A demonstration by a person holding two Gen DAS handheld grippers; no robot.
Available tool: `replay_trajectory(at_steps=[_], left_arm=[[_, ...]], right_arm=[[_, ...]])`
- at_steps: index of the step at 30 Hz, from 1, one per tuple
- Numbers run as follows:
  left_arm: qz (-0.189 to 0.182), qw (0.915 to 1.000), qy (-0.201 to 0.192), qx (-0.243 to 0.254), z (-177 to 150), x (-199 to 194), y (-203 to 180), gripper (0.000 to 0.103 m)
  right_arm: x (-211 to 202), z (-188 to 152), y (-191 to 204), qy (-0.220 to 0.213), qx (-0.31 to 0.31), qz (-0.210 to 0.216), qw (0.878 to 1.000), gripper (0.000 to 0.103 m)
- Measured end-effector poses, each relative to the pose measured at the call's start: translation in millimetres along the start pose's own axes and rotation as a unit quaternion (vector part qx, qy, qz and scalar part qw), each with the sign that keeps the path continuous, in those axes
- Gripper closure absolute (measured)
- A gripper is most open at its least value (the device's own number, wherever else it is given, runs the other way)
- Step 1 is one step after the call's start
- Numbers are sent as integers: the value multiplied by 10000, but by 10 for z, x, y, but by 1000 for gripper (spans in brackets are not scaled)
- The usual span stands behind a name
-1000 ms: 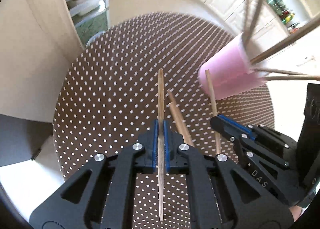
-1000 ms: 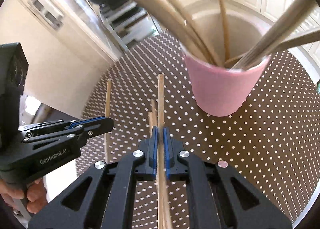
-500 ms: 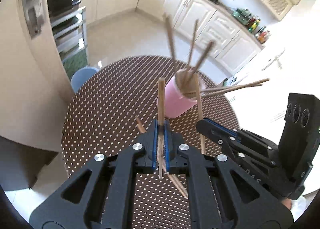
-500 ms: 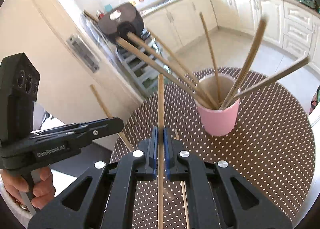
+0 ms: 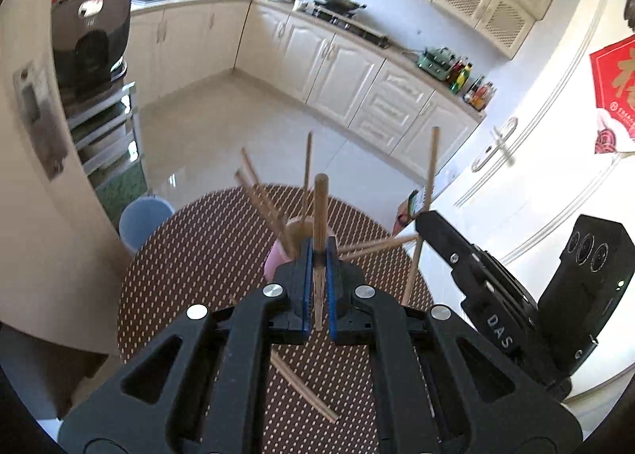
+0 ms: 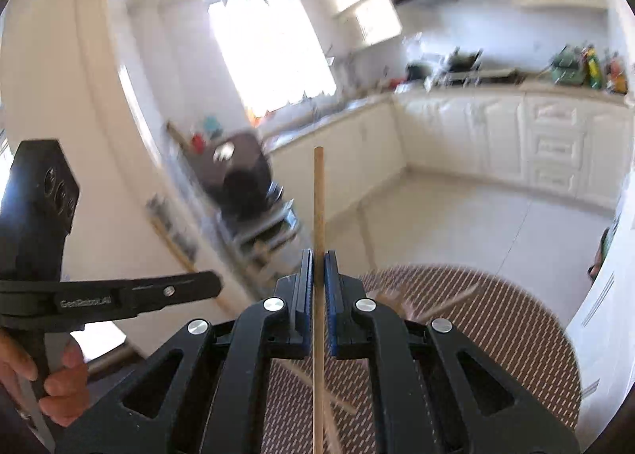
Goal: Organize utensils
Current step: 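Raise the stick with the right tool and insert it into the pink cup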
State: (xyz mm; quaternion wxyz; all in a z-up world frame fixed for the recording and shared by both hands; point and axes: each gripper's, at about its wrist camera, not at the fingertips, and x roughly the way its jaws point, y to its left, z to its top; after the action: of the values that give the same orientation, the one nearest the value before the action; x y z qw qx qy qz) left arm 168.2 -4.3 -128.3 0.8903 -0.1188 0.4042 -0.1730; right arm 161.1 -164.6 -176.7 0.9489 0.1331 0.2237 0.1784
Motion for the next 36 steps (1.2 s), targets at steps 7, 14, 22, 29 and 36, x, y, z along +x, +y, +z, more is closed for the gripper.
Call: replay_trajectory(at_steps=[7, 14, 22, 29, 36], left_arm=[[19, 9988, -450, 179, 348, -48, -169, 97], [378, 9971, -558, 356, 531, 180, -235, 97], [535, 9977, -336, 239, 511, 469, -33, 97], [548, 9979, -275, 209, 473, 568, 46, 97], [466, 9985, -151, 248, 416, 652, 52, 97]], right_arm=[[88, 122, -281, -700, 146, -34, 9974, 98], [332, 121, -345, -1116, -24, 5, 9938, 98], [470, 22, -422, -1388, -222, -48, 9901, 98], [554, 44, -376, -1586, -578, -83, 9856, 98], [532, 40, -356, -1673, -955, 26, 9813, 97]])
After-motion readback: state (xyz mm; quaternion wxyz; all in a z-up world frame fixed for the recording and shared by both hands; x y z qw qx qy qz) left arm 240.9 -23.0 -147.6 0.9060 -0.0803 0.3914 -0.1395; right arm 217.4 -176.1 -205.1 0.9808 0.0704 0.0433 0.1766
